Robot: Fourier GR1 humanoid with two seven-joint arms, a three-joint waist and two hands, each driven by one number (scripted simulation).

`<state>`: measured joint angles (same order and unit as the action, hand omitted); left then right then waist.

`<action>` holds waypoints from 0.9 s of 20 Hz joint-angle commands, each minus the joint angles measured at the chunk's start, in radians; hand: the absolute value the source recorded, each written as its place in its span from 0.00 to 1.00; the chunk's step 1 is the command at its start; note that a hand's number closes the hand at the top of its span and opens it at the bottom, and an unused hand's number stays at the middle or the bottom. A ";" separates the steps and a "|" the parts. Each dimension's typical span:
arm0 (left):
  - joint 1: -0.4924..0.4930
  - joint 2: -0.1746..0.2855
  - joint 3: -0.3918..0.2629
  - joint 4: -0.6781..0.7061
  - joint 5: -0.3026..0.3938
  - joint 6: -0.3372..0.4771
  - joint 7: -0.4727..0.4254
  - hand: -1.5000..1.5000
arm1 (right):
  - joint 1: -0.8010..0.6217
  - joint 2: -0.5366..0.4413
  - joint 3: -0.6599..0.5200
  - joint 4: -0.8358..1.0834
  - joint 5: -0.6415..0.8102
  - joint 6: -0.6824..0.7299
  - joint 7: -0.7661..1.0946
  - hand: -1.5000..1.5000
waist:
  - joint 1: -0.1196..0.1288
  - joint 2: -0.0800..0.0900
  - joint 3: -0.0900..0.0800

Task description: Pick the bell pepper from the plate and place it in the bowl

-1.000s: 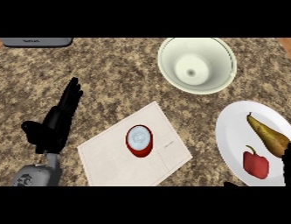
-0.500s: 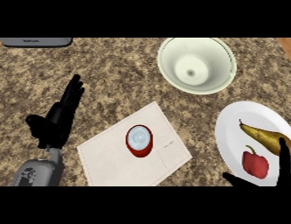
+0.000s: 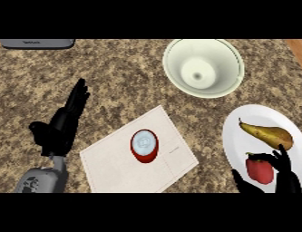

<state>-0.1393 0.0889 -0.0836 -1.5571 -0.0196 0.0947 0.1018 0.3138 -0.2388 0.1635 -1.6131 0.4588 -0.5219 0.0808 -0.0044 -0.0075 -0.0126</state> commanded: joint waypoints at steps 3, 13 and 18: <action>-0.019 0.021 0.032 0.006 0.022 -0.040 0.020 0.50 | -0.086 0.060 0.034 0.086 0.022 0.021 -0.011 1.00 | 0.006 0.008 0.013; -0.041 -0.036 -0.034 0.031 -0.011 -0.033 -0.015 0.50 | -0.386 0.233 0.355 0.077 0.115 0.231 0.080 1.00 | 0.103 0.022 0.009; -0.041 -0.024 -0.005 0.057 -0.010 -0.027 -0.035 0.50 | -0.708 0.237 0.495 0.110 0.026 0.086 0.217 1.00 | 0.063 0.014 0.012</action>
<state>-0.1835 0.0626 -0.0952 -1.5161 -0.0351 0.0755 0.0868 -0.1812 -0.0255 0.5561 -1.5332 0.5091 -0.3820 0.2053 0.0592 0.0070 -0.0021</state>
